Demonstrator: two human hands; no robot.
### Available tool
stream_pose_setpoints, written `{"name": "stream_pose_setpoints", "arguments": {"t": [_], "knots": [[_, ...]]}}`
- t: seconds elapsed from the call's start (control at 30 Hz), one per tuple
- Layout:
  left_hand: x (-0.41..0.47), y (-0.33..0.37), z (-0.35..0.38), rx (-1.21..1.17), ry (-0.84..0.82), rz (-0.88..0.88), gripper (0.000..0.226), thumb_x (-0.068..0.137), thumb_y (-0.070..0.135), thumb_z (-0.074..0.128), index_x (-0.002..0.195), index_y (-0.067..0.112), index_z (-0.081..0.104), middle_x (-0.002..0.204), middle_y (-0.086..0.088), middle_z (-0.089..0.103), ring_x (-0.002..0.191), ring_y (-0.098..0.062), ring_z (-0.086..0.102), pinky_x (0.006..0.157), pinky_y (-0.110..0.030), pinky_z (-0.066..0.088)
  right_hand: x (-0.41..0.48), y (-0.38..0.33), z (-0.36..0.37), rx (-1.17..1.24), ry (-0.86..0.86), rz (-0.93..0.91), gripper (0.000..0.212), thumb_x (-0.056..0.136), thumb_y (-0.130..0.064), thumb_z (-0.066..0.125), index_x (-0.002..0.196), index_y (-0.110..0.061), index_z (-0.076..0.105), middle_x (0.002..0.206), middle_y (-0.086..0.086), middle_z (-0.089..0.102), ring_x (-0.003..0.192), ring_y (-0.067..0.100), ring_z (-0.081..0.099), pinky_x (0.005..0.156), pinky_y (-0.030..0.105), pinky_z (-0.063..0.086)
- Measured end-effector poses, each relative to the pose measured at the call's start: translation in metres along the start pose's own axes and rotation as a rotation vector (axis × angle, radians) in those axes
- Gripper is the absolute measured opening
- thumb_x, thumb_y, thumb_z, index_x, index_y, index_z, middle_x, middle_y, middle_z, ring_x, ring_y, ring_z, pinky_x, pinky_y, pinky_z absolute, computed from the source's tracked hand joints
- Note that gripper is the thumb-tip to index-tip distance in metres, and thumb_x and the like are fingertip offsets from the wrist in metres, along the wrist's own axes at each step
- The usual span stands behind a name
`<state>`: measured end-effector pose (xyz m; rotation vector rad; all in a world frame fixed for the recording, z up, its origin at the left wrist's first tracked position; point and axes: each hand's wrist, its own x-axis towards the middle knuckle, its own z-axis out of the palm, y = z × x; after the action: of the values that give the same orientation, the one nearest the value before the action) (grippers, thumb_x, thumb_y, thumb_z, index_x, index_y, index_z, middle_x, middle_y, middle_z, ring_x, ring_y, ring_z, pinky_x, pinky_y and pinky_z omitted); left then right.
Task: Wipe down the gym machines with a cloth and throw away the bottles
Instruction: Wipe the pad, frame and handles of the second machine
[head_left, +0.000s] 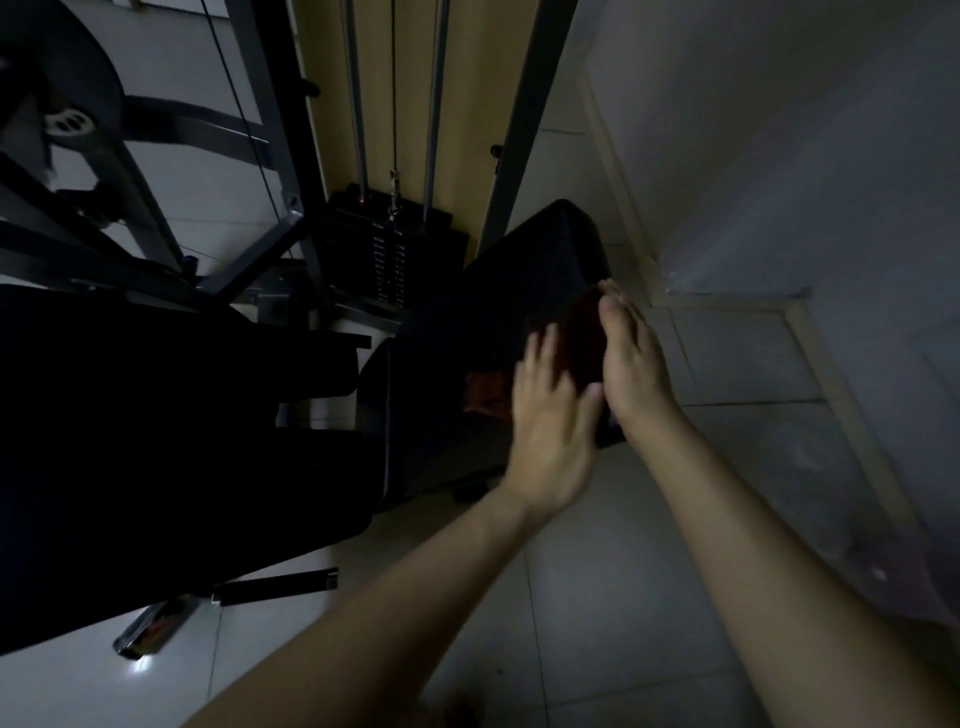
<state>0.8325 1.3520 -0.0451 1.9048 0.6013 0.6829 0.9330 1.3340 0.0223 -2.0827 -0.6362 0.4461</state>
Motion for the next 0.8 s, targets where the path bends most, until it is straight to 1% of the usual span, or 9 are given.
{"name": "stream_pose_setpoints", "arguments": {"t": [0.1, 0.17, 0.3, 0.4, 0.47, 0.53, 0.63, 0.7, 0.8], "knots": [[-0.022, -0.001, -0.006, 0.102, -0.106, 0.231, 0.059, 0.110, 0.026, 0.038, 0.163, 0.019, 0.013, 0.171, -0.004, 0.002, 0.158, -0.019, -0.008, 0.128, -0.043, 0.000, 0.001, 0.002, -0.003, -0.023, -0.036, -0.011, 0.071, 0.091, -0.063, 0.026, 0.152, -0.028, 0.037, 0.158, -0.011, 0.034, 0.145, 0.007, 0.031, 0.122, 0.038, 0.023], [-0.049, -0.042, -0.016, 0.096, -0.102, 0.193, 0.061, 0.109, 0.030, 0.039, 0.162, 0.029, 0.008, 0.172, 0.002, 0.001, 0.158, -0.019, -0.006, 0.127, -0.045, 0.002, 0.001, 0.003, 0.001, -0.139, -0.037, -0.048, 0.071, 0.092, -0.062, 0.024, 0.154, -0.029, 0.032, 0.161, -0.011, 0.029, 0.147, 0.009, 0.026, 0.122, 0.036, 0.021], [-0.069, -0.144, -0.025, -0.103, 0.123, -0.347, 0.053, 0.109, 0.038, 0.038, 0.156, 0.042, 0.013, 0.171, 0.005, 0.008, 0.157, -0.016, 0.006, 0.128, -0.045, 0.009, 0.000, 0.008, 0.010, -0.386, 0.059, -0.142, 0.064, 0.100, -0.056, 0.030, 0.156, -0.025, 0.027, 0.163, -0.007, 0.026, 0.148, 0.014, 0.026, 0.117, 0.036, 0.024], [-0.055, -0.204, -0.038, -0.227, 0.231, -0.809, 0.056, 0.110, 0.037, 0.037, 0.160, 0.022, 0.020, 0.168, -0.012, 0.018, 0.154, -0.031, 0.020, 0.126, -0.045, 0.016, 0.001, 0.009, 0.011, -0.433, 0.068, -0.144, 0.061, 0.103, -0.051, 0.034, 0.156, -0.023, 0.026, 0.163, -0.006, 0.025, 0.148, 0.014, 0.025, 0.117, 0.034, 0.022], [-0.047, -0.207, -0.035, -0.263, 0.282, -0.961, 0.056, 0.111, 0.035, 0.023, 0.160, 0.009, 0.021, 0.161, -0.022, 0.030, 0.148, -0.040, 0.028, 0.123, -0.045, 0.020, 0.000, 0.011, 0.010, -0.371, 0.057, -0.136, 0.059, 0.102, -0.050, 0.034, 0.155, -0.025, 0.029, 0.162, -0.008, 0.028, 0.147, 0.012, 0.027, 0.115, 0.031, 0.022], [-0.044, -0.162, -0.028, -0.172, 0.207, -0.844, 0.070, 0.103, 0.044, 0.010, 0.158, 0.004, 0.026, 0.153, -0.024, 0.041, 0.141, -0.039, 0.035, 0.121, -0.044, 0.023, 0.001, 0.010, 0.006, -0.220, 0.079, -0.110, 0.059, 0.099, -0.051, 0.034, 0.152, -0.026, 0.038, 0.158, -0.010, 0.035, 0.144, 0.010, 0.033, 0.115, 0.028, 0.025], [-0.060, -0.083, -0.001, -0.097, 0.221, -0.493, 0.064, 0.106, 0.045, 0.041, 0.141, -0.008, 0.049, 0.156, -0.027, 0.037, 0.150, -0.037, 0.028, 0.125, -0.052, 0.016, 0.001, 0.009, 0.006, -0.024, 0.111, -0.088, 0.060, 0.092, -0.048, 0.033, 0.143, -0.021, 0.052, 0.150, -0.007, 0.048, 0.137, 0.009, 0.042, 0.106, 0.019, 0.030], [-0.062, -0.034, 0.012, -0.015, 0.115, -0.259, 0.064, 0.106, 0.052, 0.034, 0.122, -0.005, 0.060, 0.156, -0.021, 0.038, 0.155, -0.032, 0.017, 0.127, -0.052, 0.008, -0.001, 0.007, 0.005, 0.066, 0.115, -0.065, 0.055, 0.094, -0.042, 0.036, 0.138, -0.017, 0.057, 0.147, -0.004, 0.052, 0.134, 0.007, 0.045, 0.099, 0.010, 0.032], [-0.054, 0.001, 0.016, 0.141, 0.017, 0.130, 0.049, 0.109, 0.034, 0.038, 0.144, 0.002, 0.049, 0.164, -0.017, 0.027, 0.158, -0.027, 0.003, 0.127, -0.048, 0.004, -0.013, 0.001, -0.001, 0.161, 0.088, -0.047, 0.042, 0.102, -0.030, 0.039, 0.136, -0.015, 0.059, 0.147, -0.002, 0.052, 0.135, 0.006, 0.044, 0.103, 0.007, 0.031]]}}
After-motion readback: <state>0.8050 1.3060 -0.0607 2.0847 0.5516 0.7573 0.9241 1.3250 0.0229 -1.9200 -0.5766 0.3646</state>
